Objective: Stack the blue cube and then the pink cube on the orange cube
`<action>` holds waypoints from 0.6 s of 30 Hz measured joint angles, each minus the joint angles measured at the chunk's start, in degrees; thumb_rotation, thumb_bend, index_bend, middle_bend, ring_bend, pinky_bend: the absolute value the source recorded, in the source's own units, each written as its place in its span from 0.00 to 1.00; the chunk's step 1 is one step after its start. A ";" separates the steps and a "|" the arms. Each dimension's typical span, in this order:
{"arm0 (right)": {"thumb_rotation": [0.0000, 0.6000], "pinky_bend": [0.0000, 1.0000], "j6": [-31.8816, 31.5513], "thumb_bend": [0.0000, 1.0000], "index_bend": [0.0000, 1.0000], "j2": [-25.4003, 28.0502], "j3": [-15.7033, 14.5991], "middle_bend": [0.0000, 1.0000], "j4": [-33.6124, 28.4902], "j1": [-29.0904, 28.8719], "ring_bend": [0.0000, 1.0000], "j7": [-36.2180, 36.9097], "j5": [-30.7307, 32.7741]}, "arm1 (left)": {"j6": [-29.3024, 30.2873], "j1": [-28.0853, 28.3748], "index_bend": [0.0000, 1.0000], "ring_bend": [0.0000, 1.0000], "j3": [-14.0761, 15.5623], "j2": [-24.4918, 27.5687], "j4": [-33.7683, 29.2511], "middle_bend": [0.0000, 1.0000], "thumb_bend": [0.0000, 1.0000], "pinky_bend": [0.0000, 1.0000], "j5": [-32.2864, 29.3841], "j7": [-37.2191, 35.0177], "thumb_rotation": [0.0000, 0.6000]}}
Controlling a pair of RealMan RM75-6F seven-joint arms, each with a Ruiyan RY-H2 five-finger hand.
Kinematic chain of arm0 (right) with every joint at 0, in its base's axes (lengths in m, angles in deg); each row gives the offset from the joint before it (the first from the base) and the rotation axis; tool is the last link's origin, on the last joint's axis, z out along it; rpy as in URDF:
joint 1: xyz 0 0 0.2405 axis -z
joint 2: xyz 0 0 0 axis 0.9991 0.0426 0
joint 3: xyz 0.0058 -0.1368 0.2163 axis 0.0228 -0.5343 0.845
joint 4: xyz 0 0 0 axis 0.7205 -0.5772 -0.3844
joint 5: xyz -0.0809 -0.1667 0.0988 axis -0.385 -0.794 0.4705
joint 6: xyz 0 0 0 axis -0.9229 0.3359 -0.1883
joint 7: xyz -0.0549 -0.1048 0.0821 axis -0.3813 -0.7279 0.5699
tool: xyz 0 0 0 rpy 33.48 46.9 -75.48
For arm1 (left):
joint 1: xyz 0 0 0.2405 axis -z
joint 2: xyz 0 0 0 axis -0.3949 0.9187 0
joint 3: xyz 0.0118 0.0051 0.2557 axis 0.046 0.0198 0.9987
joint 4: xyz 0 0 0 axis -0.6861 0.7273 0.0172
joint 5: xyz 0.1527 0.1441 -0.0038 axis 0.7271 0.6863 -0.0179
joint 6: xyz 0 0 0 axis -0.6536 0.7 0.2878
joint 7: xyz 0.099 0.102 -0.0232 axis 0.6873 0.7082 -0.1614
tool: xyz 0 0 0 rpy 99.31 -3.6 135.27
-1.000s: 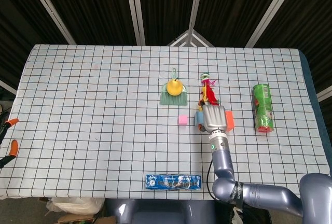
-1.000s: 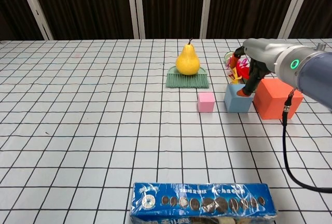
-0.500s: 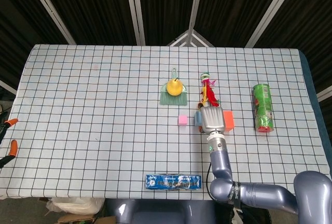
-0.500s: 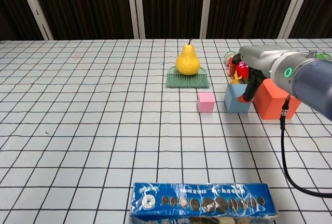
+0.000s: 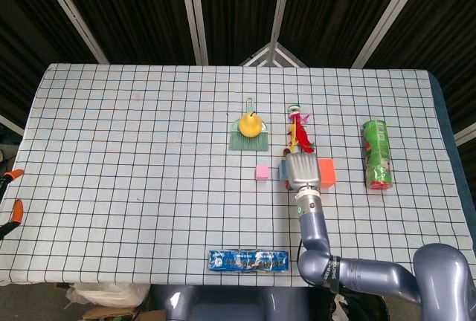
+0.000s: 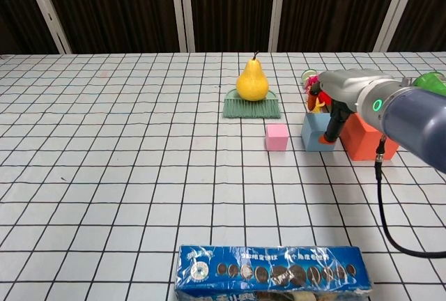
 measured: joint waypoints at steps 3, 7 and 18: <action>1.00 1.00 0.80 0.29 0.35 -0.07 0.03 1.00 0.95 -0.10 1.00 0.20 0.50 | -0.05 0.00 0.20 0.00 -0.06 -0.04 0.00 0.06 0.58 0.00 -0.16 0.11 1.00; 1.00 1.00 1.68 0.29 0.40 -0.25 -0.03 1.00 1.94 -0.14 1.00 0.77 0.75 | -0.34 0.12 0.20 0.00 -0.07 -0.11 -0.01 0.06 0.58 0.00 -0.28 0.45 1.00; 1.00 1.00 2.23 0.29 0.46 -0.39 -0.09 1.00 2.43 -0.11 1.00 2.70 -0.89 | -0.43 0.21 0.20 0.00 -0.13 -0.25 -0.08 0.06 0.58 0.00 -0.41 0.74 1.00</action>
